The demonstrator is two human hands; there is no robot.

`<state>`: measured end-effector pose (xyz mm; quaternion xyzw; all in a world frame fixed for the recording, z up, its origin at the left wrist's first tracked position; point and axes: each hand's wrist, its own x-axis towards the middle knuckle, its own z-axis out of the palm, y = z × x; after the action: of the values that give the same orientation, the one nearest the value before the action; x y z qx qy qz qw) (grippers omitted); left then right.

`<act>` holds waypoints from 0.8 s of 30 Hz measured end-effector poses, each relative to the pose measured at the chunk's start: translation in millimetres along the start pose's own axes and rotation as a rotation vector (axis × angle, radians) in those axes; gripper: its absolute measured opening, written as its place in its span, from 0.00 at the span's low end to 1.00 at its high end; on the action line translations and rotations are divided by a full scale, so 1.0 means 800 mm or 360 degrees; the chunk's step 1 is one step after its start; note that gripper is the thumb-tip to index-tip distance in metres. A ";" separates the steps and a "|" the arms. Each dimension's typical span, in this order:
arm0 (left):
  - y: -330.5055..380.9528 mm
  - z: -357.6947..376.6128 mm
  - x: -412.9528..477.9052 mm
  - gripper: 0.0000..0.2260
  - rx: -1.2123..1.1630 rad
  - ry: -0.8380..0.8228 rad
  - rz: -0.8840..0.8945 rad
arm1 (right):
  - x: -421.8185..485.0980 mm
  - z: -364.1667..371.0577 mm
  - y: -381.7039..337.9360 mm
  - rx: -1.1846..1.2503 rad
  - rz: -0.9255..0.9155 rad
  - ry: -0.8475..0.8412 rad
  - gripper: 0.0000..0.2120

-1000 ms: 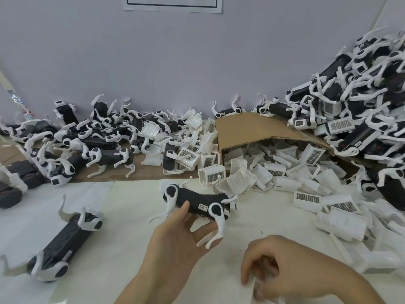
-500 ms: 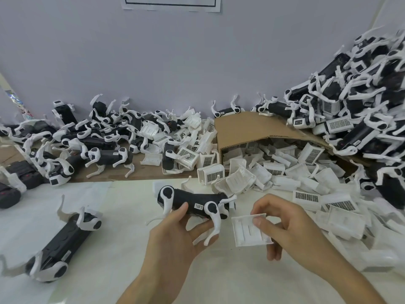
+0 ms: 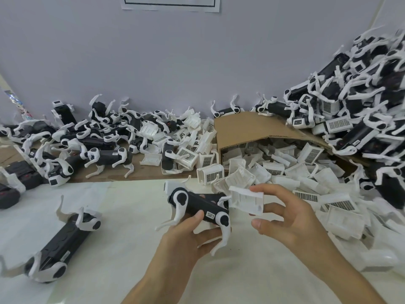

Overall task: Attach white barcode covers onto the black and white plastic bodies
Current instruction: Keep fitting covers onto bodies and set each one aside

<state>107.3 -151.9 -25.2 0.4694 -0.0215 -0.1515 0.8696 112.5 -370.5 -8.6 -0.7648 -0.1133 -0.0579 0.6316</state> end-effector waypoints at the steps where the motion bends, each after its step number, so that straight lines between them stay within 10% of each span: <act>1: -0.001 0.001 0.000 0.21 0.0027 -0.0001 0.0004 | -0.001 0.001 0.000 0.0022 -0.0004 -0.0025 0.26; 10: -0.012 -0.005 0.004 0.24 0.0142 -0.0070 0.0014 | -0.002 0.004 0.004 -0.0090 -0.0133 -0.0127 0.36; 24: -0.014 0.001 -0.001 0.18 0.0314 -0.0157 -0.0010 | -0.005 0.014 -0.003 0.0055 -0.0100 -0.0098 0.20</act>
<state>103.7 -158.5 -34.1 0.5449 -0.0777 -0.1742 0.8165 107.5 -359.8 -9.6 -0.7513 -0.1576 -0.0522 0.6388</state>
